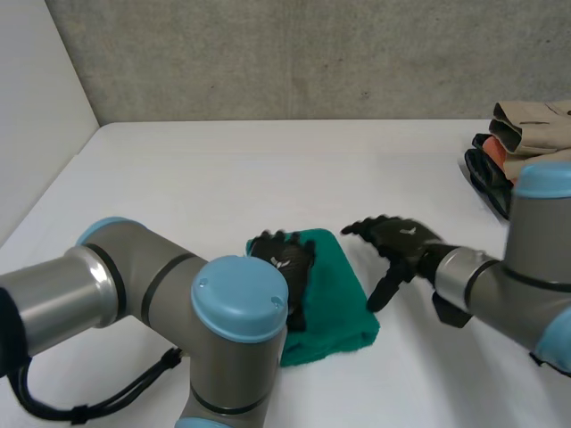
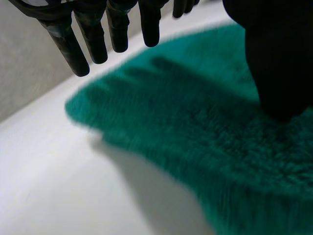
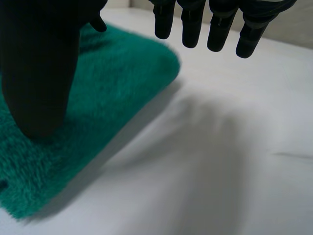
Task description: Fold the laundry.
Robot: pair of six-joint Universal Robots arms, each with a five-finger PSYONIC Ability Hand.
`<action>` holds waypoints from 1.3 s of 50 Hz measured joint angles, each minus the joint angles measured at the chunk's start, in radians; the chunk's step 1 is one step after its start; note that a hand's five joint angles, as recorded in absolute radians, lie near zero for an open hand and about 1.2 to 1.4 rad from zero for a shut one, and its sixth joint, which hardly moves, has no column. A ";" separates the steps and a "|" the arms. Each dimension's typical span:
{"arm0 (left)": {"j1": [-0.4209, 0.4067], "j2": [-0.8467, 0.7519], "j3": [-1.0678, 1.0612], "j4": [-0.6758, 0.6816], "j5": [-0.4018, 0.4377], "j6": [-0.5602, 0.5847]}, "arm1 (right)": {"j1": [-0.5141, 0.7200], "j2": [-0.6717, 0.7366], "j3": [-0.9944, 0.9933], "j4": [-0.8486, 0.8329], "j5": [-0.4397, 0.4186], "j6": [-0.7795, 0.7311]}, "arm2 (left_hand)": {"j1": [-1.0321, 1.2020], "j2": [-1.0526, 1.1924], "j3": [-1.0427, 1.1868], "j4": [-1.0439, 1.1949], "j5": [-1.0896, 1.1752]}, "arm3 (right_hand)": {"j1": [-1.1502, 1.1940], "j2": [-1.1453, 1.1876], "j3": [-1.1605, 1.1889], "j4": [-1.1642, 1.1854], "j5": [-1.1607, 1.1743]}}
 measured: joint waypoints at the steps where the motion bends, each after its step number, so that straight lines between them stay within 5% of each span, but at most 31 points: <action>1: 0.003 -0.006 -0.007 -0.012 -0.024 0.001 | 0.014 0.019 -0.006 -0.004 0.000 -0.012 | 0.000 0.000 0.000 0.000 0.000 | 0.000 0.000 0.000 0.000 0.000; 12: 0.040 0.000 -0.076 -0.038 -0.106 0.010 | 0.094 0.126 -0.028 -0.069 0.020 -0.152 | -0.002 0.000 0.000 0.000 0.000 | -0.004 0.000 0.000 0.000 0.000; 23: 0.094 0.139 -0.045 -0.037 0.000 0.015 | 0.116 -0.035 0.044 -0.128 0.102 -0.251 | 0.001 0.000 0.000 0.001 0.000 | -0.007 0.000 0.000 0.000 -0.001; 27: 0.150 0.215 0.001 -0.039 0.134 0.024 | 0.153 -0.137 0.143 -0.203 0.118 -0.274 | 0.010 0.003 0.003 0.006 0.004 | -0.007 0.000 0.000 0.000 -0.001; 38: 0.249 0.263 0.158 -0.175 0.688 0.029 | 0.274 -0.175 0.414 -0.452 0.148 -0.303 | 0.081 0.061 0.050 0.069 0.051 | -0.007 -0.002 0.000 0.000 -0.001; 43: 0.258 0.242 0.203 -0.257 0.802 0.030 | 0.296 -0.125 0.447 -0.553 0.165 -0.307 | 0.079 0.060 0.049 0.068 0.048 | -0.007 -0.002 0.000 0.000 -0.001; 65: 0.257 0.225 0.213 -0.284 0.805 0.030 | 0.303 0.045 0.365 -0.738 0.166 -0.387 | 0.079 0.060 0.048 0.068 0.048 | 0.102 0.114 0.122 0.115 0.045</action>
